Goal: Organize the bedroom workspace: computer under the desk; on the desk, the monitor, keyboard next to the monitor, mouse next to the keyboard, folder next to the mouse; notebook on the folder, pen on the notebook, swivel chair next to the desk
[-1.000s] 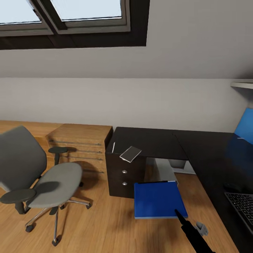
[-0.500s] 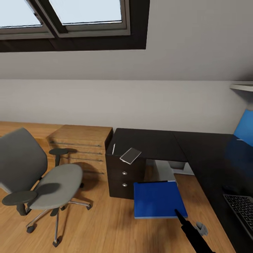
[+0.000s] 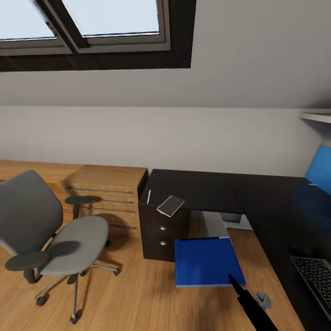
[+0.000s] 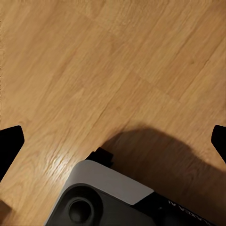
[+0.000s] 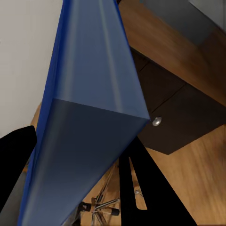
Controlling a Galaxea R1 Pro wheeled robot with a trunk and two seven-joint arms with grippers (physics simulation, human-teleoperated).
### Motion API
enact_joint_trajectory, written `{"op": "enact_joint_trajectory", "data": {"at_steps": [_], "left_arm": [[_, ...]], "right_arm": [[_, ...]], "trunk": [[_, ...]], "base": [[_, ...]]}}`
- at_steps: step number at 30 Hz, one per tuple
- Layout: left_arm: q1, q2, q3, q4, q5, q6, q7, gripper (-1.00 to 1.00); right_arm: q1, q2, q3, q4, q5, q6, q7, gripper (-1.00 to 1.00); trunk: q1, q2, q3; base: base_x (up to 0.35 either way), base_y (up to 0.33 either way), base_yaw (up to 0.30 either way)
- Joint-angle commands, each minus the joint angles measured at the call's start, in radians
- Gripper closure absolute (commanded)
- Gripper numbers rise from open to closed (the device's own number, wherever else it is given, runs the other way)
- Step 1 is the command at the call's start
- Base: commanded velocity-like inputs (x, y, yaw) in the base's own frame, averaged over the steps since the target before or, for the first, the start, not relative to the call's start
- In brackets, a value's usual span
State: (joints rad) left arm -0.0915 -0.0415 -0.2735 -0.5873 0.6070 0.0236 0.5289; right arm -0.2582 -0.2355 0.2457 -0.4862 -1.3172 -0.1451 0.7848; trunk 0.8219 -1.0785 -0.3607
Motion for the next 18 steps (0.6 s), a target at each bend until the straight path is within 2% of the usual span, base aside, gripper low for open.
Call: {"op": "enact_joint_trajectory", "data": {"at_steps": [1,6,11,18], "left_arm": [[-0.001,0.001,-0.006,-0.002,0.005,0.002,0.008,-1.00],[-0.001,0.000,-0.005,-0.002,0.005,0.002,0.008,-1.00],[-0.001,0.001,-0.004,-0.002,0.005,0.002,0.008,-1.00],[-0.001,0.002,-0.004,-0.002,0.005,0.002,0.008,-1.00]], "right_arm": [[-0.001,-0.001,0.009,0.005,-0.009,-0.007,0.002,1.00],[-0.001,-0.001,0.009,0.012,-0.009,-0.008,0.004,1.00],[-0.001,0.018,0.009,0.031,-0.008,-0.008,0.000,1.00],[-0.001,0.026,0.009,0.036,-0.007,-0.008,0.000,1.00]], "trunk": [[-0.004,0.006,0.002],[-0.023,0.041,0.018],[-0.023,0.041,0.018],[-0.023,0.041,0.018]], "base": [[0.000,0.000,0.000],[0.000,0.000,0.000],[0.000,0.000,-0.005],[0.000,0.000,-0.193]]}}
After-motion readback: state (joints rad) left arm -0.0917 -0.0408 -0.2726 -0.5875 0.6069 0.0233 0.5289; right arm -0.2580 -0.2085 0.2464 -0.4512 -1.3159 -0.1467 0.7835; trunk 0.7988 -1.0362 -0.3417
